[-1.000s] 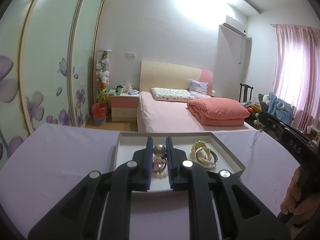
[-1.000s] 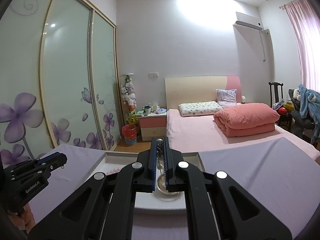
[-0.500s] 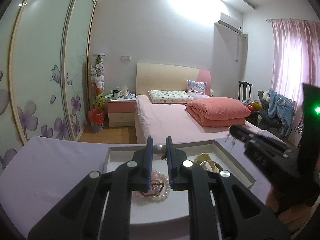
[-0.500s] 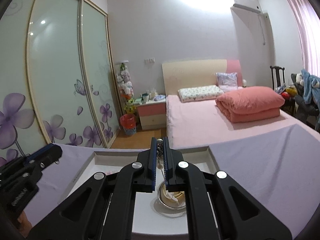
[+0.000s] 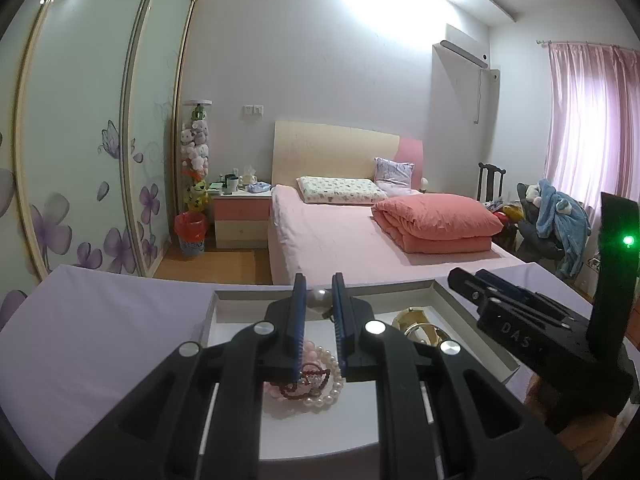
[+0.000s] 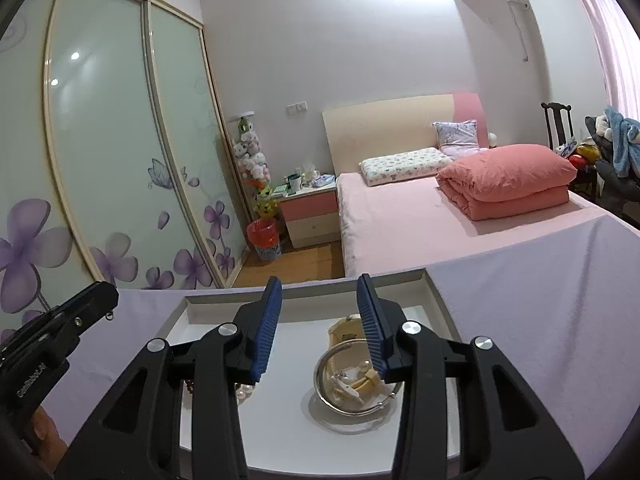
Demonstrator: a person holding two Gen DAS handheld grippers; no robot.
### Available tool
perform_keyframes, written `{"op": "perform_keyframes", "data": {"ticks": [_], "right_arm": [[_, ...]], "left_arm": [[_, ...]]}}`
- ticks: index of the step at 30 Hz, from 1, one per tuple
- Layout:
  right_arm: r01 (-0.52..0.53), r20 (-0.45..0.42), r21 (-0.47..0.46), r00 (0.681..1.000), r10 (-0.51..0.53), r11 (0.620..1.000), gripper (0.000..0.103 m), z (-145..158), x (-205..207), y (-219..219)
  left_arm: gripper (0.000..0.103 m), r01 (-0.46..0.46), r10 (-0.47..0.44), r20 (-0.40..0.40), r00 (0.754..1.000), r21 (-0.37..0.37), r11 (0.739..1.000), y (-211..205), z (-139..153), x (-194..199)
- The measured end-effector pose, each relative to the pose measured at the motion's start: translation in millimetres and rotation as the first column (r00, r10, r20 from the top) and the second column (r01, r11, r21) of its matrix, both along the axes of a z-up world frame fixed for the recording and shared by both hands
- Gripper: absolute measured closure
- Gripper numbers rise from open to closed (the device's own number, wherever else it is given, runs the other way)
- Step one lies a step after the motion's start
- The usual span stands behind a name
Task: Organize jewelry
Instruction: 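Carry both earrings over the tray onto the bracelets, then open both tools to release the earrings in the tray and withdraw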
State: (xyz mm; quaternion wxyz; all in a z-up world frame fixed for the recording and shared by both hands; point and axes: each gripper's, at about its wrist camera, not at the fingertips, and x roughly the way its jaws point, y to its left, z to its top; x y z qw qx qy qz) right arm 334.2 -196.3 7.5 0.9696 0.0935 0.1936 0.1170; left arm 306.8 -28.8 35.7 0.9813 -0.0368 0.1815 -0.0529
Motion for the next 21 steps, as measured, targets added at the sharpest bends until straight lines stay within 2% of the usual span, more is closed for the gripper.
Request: {"op": "perform_keyframes", "data": {"ticks": [17, 18, 19, 21], "right_arm": [[0.041, -0.018, 0.052, 0.999, -0.04, 0.998, 0.062, -6, 11, -19], [0.04, -0.017, 0.053, 0.999, -0.039, 0.998, 0.062, -6, 11, -19], [0.04, -0.018, 0.052, 0.999, -0.039, 0.998, 0.062, -6, 11, -19], [0.038, -0.016, 0.048, 0.999, -0.037, 0.998, 0.062, -6, 12, -19]], "left_arm": [[0.088, 0.02, -0.021, -0.074, 0.997, -0.014, 1.0, -4, -31, 35], [0.083, 0.02, -0.021, -0.077, 0.997, -0.013, 1.0, -4, -33, 36], [0.073, 0.021, -0.022, -0.082, 0.996, -0.013, 1.0, -2, -35, 37], [0.066, 0.007, -0.008, -0.083, 0.997, -0.017, 1.0, 1, -38, 38]]}}
